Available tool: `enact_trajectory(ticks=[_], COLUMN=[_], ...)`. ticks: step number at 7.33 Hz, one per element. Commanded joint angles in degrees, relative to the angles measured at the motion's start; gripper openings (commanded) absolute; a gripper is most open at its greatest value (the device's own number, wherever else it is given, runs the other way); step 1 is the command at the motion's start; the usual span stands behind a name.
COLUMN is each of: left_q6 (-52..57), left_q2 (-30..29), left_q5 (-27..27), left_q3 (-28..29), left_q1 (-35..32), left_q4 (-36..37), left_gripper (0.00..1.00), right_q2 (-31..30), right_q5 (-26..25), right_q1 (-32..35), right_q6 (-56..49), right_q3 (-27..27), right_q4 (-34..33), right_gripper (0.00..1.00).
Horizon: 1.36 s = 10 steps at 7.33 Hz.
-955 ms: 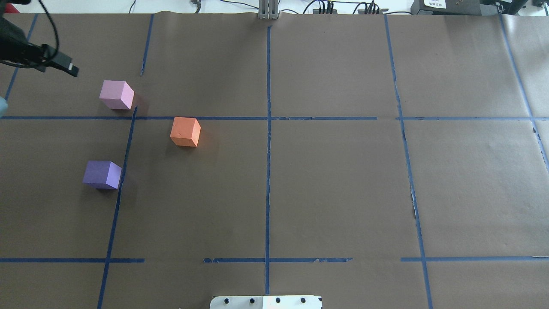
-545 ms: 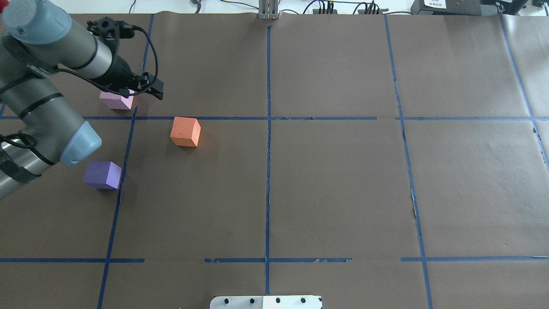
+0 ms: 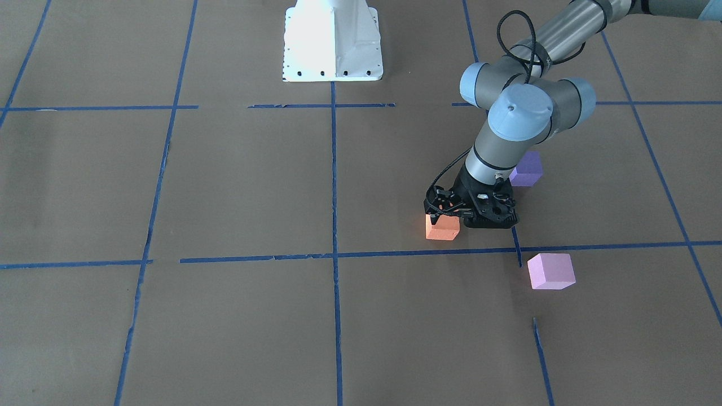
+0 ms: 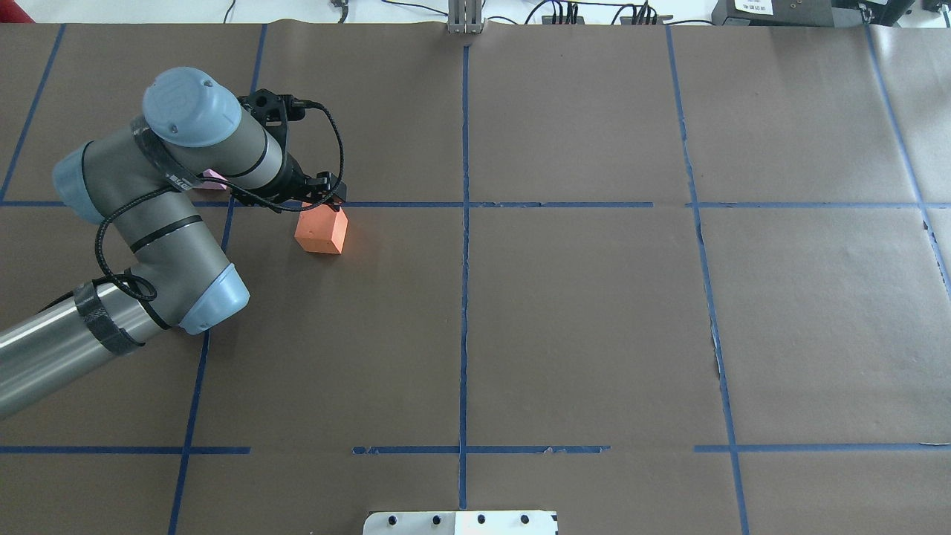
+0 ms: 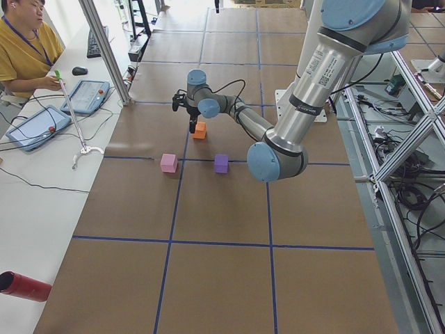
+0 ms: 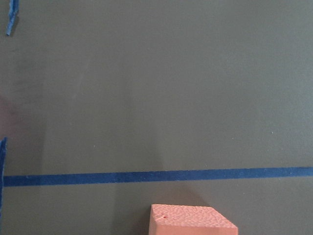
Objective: Arrange blocks in a line
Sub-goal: 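Reach the left gripper down over the orange cube, then grasp the orange cube with the left gripper and lift it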
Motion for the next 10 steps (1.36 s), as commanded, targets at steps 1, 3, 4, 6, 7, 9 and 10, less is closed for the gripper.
enact_trajectory(ticks=[1,3,4,6,7,9,10], left_q6=[-1.75,-1.15,-1.14,-1.06,1.56,9.01,11.23], left_q2=[-0.32,-0.32,-1.02,-0.68,1.67,8.69,10.47], left_q5=[2.56,3.47,2.94,-0.11,-3.88,-7.41,-8.39], left_q3=[2.42,2.96,2.88,2.27,1.39,0.59,0.76], left_q1=[2.93,3.73,3.65,1.20,-1.95,-7.93,-9.00], left_q4=[-0.07,-0.43,0.09,0.10,0.10,0.10,0.19], left_gripper=[1.00,0.77,0.23,0.10,0.09,0.10,0.12], right_q2=[0.00,0.00,0.00,0.00,0.00,0.00,0.00], right_q5=[0.00,0.00,0.00,0.00,0.00,0.00,0.00], right_q1=[0.00,0.00,0.00,0.00,0.00,0.00,0.00], right_q6=[0.00,0.00,0.00,0.00,0.00,0.00,0.00], right_q3=[-0.02,-0.02,-0.02,-0.02,-0.02,0.06,-0.02], right_q4=[0.00,0.00,0.00,0.00,0.00,0.00,0.00], right_gripper=[1.00,1.00,1.00,1.00,1.00,1.00,1.00])
